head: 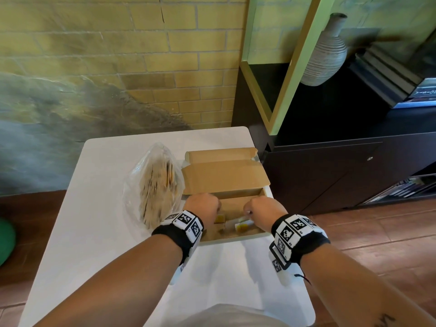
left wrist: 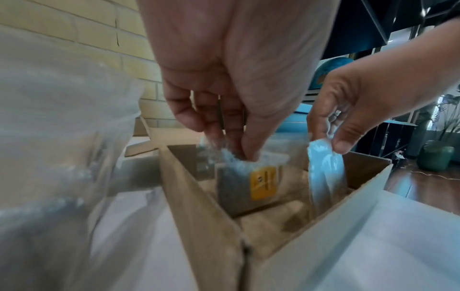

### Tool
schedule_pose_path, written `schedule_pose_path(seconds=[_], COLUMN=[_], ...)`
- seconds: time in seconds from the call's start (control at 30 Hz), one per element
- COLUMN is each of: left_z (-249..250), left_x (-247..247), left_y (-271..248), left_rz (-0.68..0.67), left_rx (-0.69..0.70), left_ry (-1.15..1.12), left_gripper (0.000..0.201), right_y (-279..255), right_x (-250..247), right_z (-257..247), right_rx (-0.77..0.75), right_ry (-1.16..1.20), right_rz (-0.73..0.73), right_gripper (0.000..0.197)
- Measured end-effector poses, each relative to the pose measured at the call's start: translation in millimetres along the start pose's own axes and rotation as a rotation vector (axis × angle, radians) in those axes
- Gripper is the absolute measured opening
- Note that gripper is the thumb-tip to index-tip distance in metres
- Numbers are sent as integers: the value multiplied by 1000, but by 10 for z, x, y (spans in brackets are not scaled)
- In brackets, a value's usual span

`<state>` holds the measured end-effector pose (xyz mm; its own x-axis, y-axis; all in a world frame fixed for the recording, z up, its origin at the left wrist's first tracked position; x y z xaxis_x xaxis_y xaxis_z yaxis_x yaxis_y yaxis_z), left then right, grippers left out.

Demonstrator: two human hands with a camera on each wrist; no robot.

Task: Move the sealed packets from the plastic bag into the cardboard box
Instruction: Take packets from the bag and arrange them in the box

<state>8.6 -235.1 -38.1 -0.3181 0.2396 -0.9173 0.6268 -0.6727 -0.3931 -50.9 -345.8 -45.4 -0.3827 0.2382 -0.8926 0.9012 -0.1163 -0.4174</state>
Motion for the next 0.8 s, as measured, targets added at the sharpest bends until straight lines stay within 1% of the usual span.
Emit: schedule_pose_path(seconds=[0.17, 0.27, 0.37, 0.5, 0.6, 0.7, 0.8], left_z=[-106, -175, -196, -208, -204, -204, -206], left_x=[-172, -266, -280, -261, -298, -335, -307], left_y=[61, 99, 113, 138, 153, 163, 179], left_rz=[83, 129, 141, 116, 165, 232, 205], left_rx=[-45, -63, -59, -66, -66, -74, -82], left_ry=[1, 36, 60, 83, 67, 40, 79], left_gripper=[25, 28, 26, 28, 31, 40, 38], right_y=[106, 145, 186, 239, 264, 288, 312], right_x=[-227, -337, -346, -292, -254, -282, -350], right_z=[90, 141, 166, 215, 214, 233, 246], right_rx=[10, 40, 49, 51, 28, 18, 12], right_ry=[-2, -11, -66, -85, -135, -158, -135], right_rz=[100, 115, 106, 98, 91, 115, 138], right_gripper=[32, 39, 35, 31, 27, 25, 24])
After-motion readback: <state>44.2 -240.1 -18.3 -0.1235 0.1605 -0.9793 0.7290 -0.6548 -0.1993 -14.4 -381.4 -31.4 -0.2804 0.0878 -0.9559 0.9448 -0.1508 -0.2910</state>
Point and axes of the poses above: each hand's wrist, its own y-axis towards the middle knuckle, its own x-axis out of the palm, z = x × y, the point moved 8 cm from there along y, towards the middle knuckle, and after that the axes turned 3 degrees about z, right-handed, at the moved point
